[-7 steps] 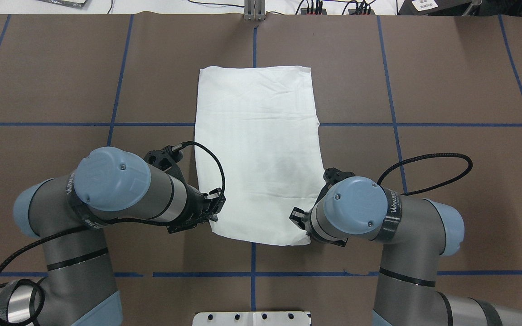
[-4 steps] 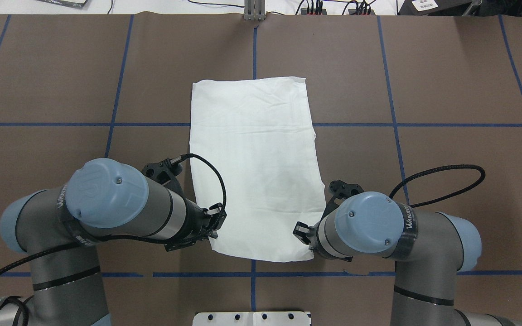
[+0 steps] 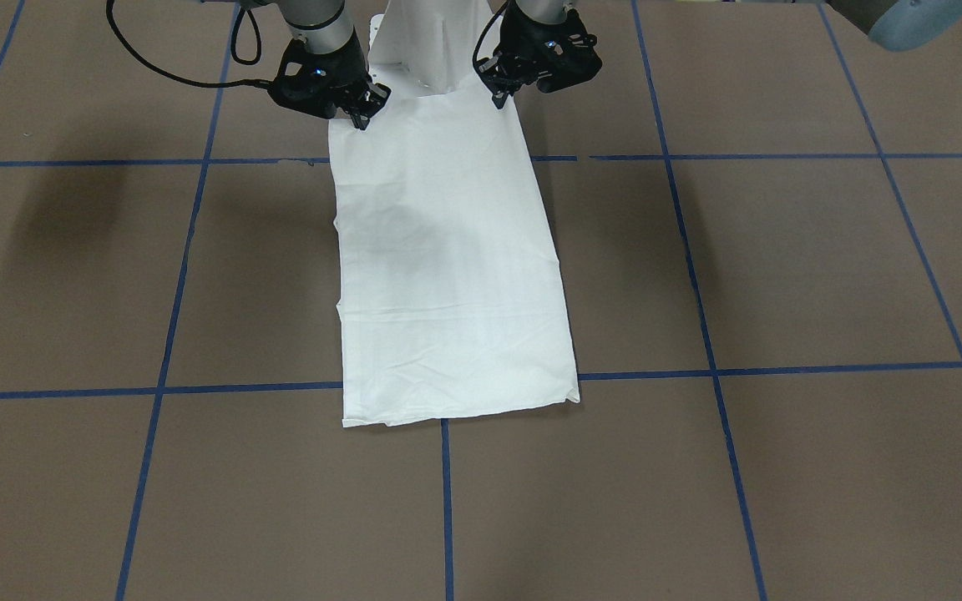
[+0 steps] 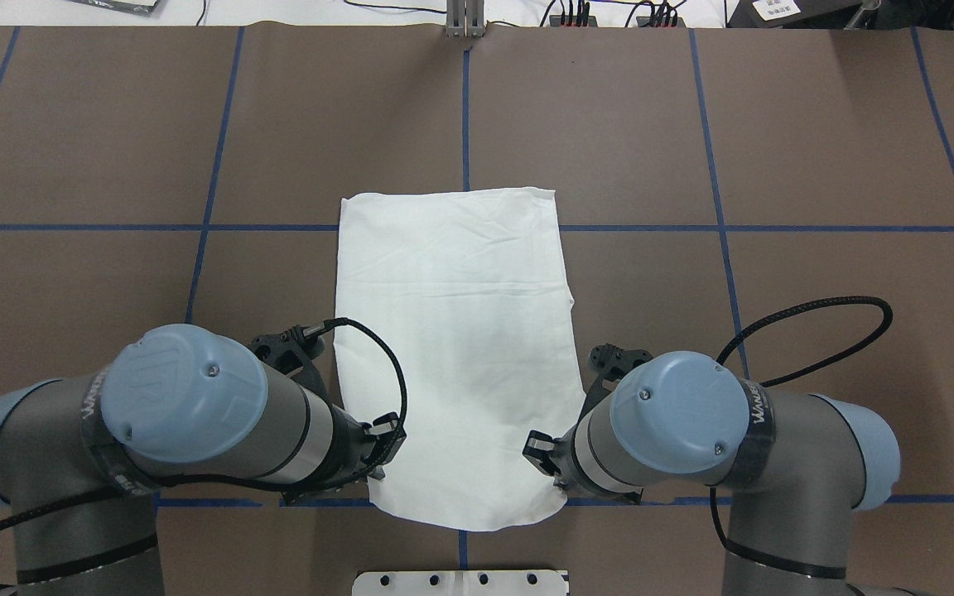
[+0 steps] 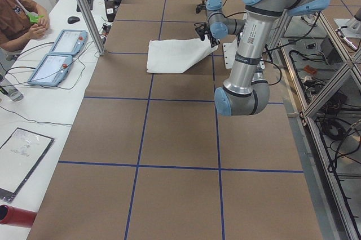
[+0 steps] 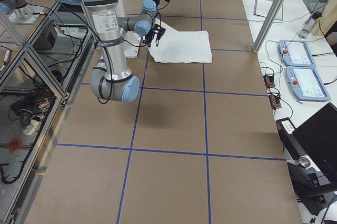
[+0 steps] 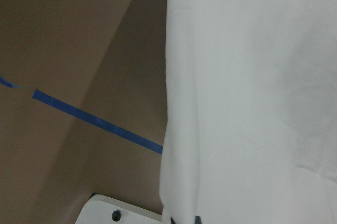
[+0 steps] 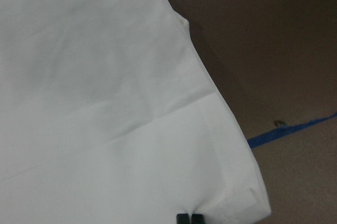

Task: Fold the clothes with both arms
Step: 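Lift the near edge and fold it away from the robot with both grippers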

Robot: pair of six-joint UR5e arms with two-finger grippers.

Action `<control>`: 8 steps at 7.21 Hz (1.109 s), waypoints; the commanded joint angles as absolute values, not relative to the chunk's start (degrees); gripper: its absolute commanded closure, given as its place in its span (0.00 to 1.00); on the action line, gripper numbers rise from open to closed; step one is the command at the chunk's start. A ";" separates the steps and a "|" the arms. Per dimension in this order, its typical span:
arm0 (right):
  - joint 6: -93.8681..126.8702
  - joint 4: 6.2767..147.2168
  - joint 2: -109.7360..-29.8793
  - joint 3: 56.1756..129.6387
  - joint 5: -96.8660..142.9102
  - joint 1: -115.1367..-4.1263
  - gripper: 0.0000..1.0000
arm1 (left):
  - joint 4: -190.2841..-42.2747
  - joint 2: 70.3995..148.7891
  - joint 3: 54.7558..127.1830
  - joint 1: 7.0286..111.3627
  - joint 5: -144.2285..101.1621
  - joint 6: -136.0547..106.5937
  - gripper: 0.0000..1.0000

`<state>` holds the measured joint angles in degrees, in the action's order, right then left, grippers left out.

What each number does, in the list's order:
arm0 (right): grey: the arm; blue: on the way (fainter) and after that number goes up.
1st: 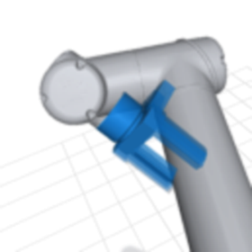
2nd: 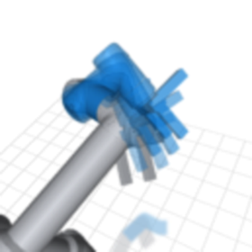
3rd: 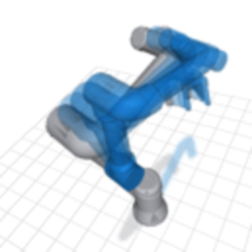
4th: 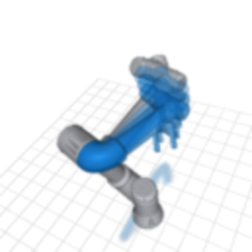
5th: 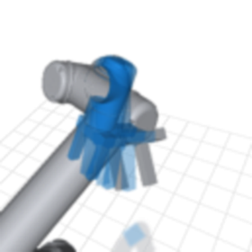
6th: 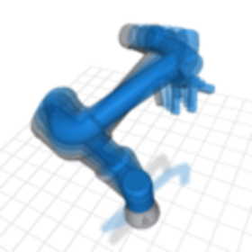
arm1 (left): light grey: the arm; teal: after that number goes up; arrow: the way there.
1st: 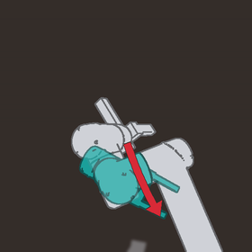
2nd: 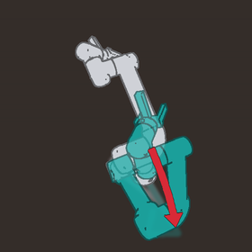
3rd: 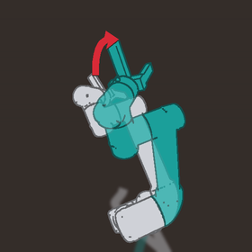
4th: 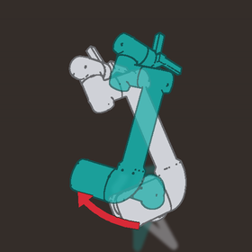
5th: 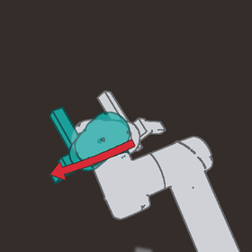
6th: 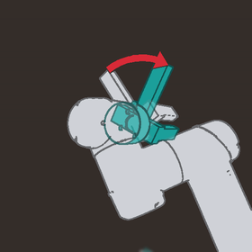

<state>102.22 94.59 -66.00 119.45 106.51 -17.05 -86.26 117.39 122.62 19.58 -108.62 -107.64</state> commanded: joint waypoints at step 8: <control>85.78 83.26 -40.96 78.16 115.22 -41.74 1.00 | -102.37 132.26 88.11 42.97 -112.24 -93.08 1.00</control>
<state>86.13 87.65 -42.63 83.91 114.42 -40.41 -99.96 130.09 92.68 41.68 -112.23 -93.58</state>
